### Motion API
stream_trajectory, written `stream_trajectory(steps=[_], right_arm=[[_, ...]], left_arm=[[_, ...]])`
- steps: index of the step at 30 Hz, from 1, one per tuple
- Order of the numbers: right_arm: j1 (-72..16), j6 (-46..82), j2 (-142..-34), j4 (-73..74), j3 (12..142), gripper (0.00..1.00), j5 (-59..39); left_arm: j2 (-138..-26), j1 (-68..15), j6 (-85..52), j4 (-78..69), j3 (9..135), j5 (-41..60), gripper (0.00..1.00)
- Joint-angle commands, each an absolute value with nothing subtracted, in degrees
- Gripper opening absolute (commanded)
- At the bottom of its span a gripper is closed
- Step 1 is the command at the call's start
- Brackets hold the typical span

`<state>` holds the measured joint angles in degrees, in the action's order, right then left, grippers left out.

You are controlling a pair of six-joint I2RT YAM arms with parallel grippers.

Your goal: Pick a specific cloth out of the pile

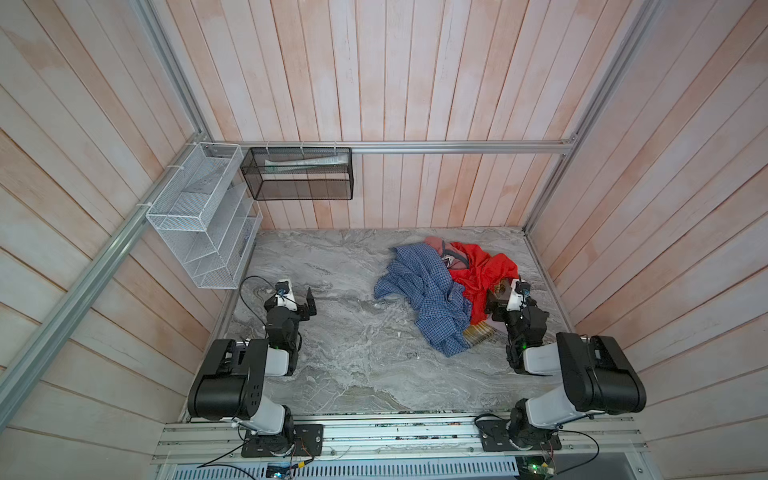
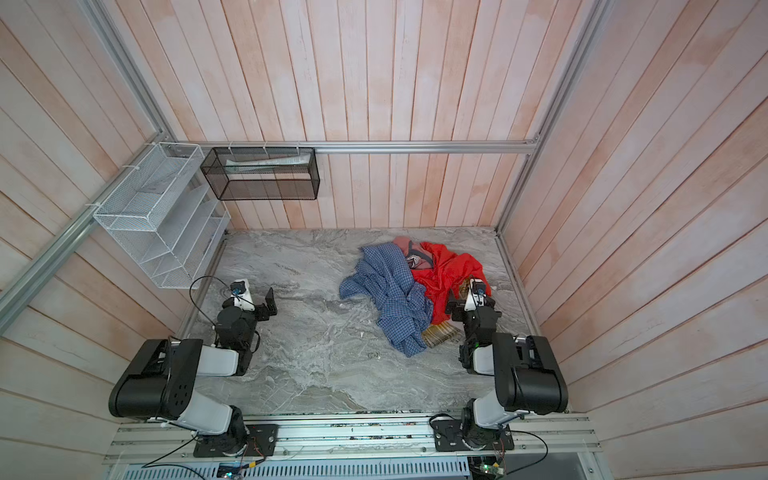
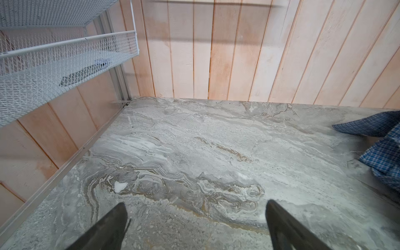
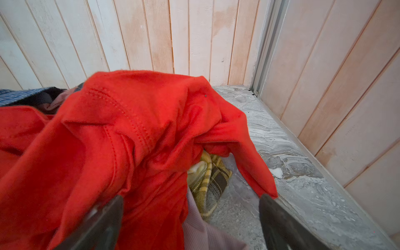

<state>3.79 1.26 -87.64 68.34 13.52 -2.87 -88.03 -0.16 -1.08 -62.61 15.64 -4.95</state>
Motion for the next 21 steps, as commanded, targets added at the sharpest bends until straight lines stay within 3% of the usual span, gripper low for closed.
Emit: stream_trajectory(steps=[1, 21], right_arm=[[3.87, 1.58, -86.90, 67.81, 14.49, 0.98, -3.13], [3.79, 1.59, -86.97, 67.79, 14.50, 0.96, -3.16]], left_arm=[[-88.17, -0.18, -1.19, -63.55, 16.44, -4.83, 1.00], [-88.16, 0.44, -1.54, -62.82, 16.84, -3.39, 1.00]])
